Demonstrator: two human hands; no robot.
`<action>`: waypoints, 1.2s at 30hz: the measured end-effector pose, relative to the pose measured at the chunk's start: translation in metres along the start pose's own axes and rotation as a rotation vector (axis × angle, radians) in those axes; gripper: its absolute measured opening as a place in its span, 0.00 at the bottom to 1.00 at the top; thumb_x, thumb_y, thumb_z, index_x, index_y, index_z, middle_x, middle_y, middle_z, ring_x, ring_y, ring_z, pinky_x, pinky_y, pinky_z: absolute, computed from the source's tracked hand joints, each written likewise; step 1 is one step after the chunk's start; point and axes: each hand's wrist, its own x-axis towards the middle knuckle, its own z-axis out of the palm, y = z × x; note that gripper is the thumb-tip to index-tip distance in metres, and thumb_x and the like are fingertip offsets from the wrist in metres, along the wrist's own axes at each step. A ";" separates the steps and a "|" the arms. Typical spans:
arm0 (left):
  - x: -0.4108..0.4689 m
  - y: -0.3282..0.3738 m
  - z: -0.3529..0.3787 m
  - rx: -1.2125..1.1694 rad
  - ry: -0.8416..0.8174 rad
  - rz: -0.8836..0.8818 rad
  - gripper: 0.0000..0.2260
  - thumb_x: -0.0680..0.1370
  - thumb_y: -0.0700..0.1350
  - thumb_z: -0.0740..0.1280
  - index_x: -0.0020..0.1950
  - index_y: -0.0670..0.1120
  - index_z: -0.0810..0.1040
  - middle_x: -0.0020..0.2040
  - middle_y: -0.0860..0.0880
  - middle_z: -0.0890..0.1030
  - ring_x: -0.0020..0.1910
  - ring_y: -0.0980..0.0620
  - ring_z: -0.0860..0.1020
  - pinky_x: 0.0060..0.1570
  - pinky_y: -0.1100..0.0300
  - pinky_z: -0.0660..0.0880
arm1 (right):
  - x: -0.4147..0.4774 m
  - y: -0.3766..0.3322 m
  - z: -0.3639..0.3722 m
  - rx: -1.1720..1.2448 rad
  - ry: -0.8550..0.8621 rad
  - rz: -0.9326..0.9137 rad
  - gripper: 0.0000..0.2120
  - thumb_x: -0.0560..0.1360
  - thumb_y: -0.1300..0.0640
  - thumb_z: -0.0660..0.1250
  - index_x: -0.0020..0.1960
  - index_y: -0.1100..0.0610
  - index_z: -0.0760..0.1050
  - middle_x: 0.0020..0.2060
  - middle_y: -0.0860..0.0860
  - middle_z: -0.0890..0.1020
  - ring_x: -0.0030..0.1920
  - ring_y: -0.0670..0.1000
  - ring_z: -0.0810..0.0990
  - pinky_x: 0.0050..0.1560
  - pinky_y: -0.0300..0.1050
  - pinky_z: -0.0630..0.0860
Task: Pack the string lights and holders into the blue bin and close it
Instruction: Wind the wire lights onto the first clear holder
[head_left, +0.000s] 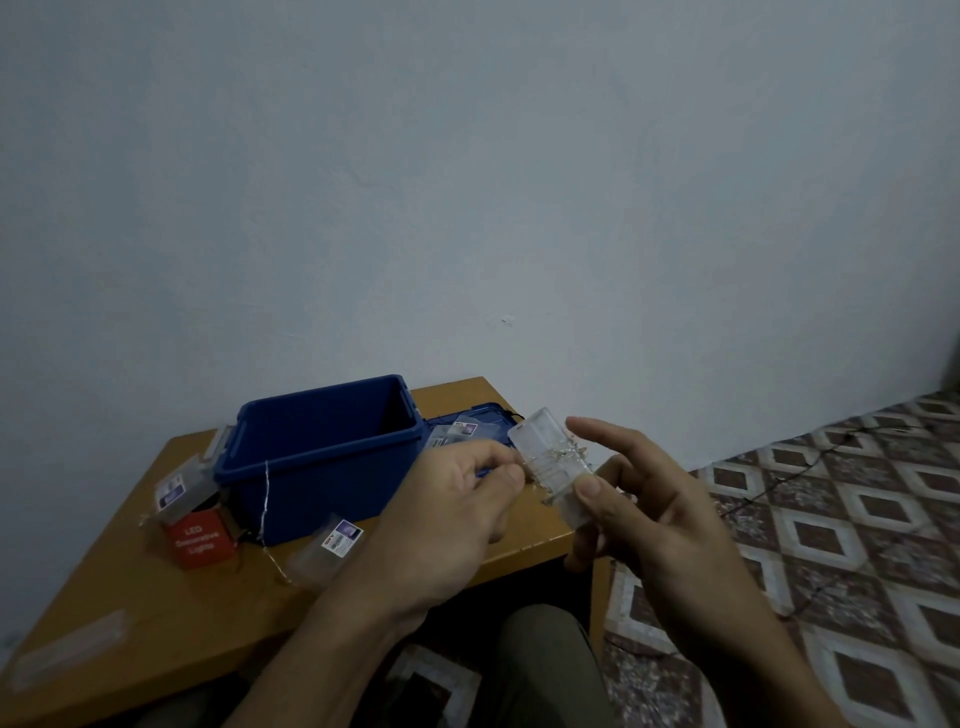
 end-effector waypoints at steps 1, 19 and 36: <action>0.000 0.001 0.000 -0.005 0.002 -0.001 0.09 0.83 0.46 0.61 0.54 0.51 0.81 0.26 0.53 0.66 0.23 0.57 0.60 0.23 0.64 0.58 | 0.000 0.000 0.001 0.013 0.002 0.002 0.17 0.74 0.57 0.68 0.61 0.46 0.80 0.37 0.56 0.74 0.32 0.57 0.79 0.37 0.52 0.81; 0.004 0.003 -0.002 0.003 -0.031 -0.076 0.08 0.84 0.43 0.60 0.57 0.50 0.79 0.23 0.55 0.66 0.21 0.59 0.61 0.23 0.64 0.58 | 0.000 0.000 0.003 0.057 0.060 0.017 0.16 0.73 0.56 0.69 0.59 0.49 0.81 0.37 0.56 0.75 0.32 0.56 0.77 0.36 0.48 0.79; 0.010 -0.006 -0.011 -0.040 -0.102 -0.135 0.09 0.83 0.42 0.60 0.56 0.48 0.80 0.26 0.52 0.67 0.23 0.56 0.60 0.25 0.62 0.56 | 0.001 -0.001 0.000 0.104 0.045 0.078 0.14 0.73 0.55 0.69 0.58 0.51 0.82 0.42 0.64 0.76 0.33 0.57 0.76 0.38 0.55 0.76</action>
